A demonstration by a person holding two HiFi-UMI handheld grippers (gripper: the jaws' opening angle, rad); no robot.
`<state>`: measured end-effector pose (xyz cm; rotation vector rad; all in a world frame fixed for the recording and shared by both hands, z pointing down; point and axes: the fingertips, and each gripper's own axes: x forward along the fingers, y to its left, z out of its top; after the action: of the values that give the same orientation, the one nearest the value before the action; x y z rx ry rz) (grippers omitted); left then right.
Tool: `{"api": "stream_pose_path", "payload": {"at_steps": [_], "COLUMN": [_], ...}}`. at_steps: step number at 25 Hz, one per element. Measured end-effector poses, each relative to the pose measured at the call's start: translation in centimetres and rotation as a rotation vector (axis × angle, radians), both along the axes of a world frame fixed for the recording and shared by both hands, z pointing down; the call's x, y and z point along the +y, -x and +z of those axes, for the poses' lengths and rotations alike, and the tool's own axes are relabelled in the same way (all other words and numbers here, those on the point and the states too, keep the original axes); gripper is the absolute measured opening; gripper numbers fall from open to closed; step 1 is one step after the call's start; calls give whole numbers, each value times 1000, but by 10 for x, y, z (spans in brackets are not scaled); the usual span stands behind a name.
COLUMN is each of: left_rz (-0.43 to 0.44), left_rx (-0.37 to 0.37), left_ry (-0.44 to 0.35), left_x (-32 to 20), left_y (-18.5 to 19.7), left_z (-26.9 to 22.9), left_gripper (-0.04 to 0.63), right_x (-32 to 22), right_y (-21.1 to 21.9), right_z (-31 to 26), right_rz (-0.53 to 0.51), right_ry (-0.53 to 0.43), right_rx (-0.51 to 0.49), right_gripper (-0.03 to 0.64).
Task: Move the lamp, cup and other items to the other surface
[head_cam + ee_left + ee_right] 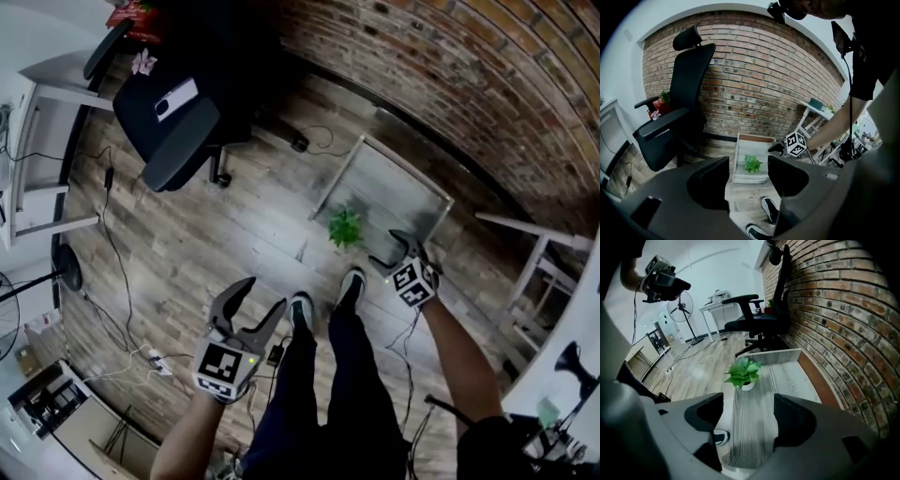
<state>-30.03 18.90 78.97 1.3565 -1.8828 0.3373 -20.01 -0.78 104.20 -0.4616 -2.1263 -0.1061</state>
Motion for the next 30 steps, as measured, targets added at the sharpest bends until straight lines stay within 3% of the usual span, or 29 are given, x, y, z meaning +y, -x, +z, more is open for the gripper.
{"api": "stream_pose_path", "payload": {"at_steps": [10, 15, 18, 20, 25, 30], "left_rz": [-32, -58, -60, -59, -66, -55], "left_rx": [62, 83, 83, 84, 89, 81], "left_ry": [19, 29, 36, 35, 28, 3], "left_x": [12, 23, 28, 32, 45, 48], "left_y": [-3, 7, 6, 6, 10, 12], "left_z": [69, 90, 99, 103, 101, 73], "left_gripper": [253, 253, 253, 253, 253, 253], "right_x": [36, 45, 55, 61, 63, 60], "right_y": [50, 81, 90, 91, 91, 87], "right_z": [88, 109, 115, 118, 111, 67], "right_rz": [-153, -130, -160, -180, -111, -18], "right_ry": [-27, 20, 23, 11, 15, 33], "right_rx": [-30, -66, -88, -96, -98, -105], "right_gripper": [368, 410, 393, 329, 308, 308]}}
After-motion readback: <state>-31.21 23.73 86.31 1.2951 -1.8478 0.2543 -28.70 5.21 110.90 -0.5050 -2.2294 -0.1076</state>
